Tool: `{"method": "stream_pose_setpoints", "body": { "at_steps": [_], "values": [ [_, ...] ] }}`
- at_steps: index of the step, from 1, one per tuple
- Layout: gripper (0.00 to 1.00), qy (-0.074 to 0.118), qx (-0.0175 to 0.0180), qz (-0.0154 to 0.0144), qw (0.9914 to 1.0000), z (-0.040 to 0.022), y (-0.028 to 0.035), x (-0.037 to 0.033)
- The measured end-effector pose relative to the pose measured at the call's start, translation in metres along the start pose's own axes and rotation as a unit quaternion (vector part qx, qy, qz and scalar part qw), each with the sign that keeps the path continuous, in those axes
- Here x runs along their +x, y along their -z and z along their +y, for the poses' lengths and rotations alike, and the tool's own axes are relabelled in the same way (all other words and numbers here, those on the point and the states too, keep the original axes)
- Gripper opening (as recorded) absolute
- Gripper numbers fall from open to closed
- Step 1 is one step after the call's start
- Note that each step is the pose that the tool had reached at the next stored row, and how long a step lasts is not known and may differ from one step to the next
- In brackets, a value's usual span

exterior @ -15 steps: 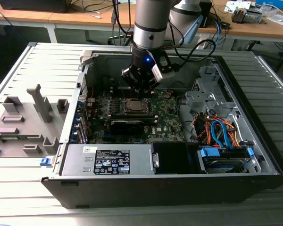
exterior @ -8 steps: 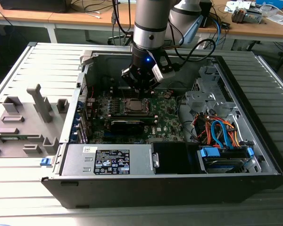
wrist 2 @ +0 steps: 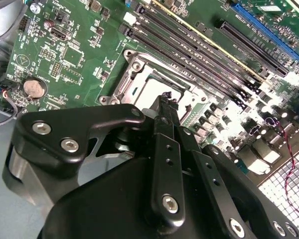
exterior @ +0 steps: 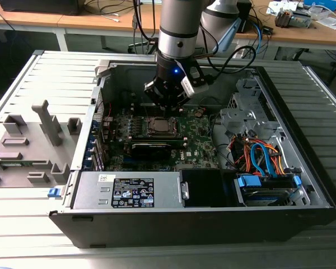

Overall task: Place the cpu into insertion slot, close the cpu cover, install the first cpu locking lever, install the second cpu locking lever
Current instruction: 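Install the first cpu locking lever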

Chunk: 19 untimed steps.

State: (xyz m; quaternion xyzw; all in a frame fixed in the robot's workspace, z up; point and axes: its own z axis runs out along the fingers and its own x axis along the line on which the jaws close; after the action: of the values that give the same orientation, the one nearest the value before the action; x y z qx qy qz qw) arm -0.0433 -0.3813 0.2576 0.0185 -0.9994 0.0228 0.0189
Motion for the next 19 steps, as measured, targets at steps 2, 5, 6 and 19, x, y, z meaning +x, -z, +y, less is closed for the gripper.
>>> {"method": "stream_pose_setpoints", "body": {
  "at_steps": [2,5,6,19],
  "values": [
    [0.11,0.002,0.0001,-0.0001,1.00000,0.0000,0.0000,0.0000],
    [0.11,0.005,0.0002,-0.0002,0.99999,0.0000,0.0000,0.0000],
    [0.11,0.005,0.0002,-0.0003,0.99999,0.0000,0.0000,0.0000],
    [0.11,0.022,-0.0367,-0.0031,0.99909,0.0000,0.0000,0.0000]
  ]
}}
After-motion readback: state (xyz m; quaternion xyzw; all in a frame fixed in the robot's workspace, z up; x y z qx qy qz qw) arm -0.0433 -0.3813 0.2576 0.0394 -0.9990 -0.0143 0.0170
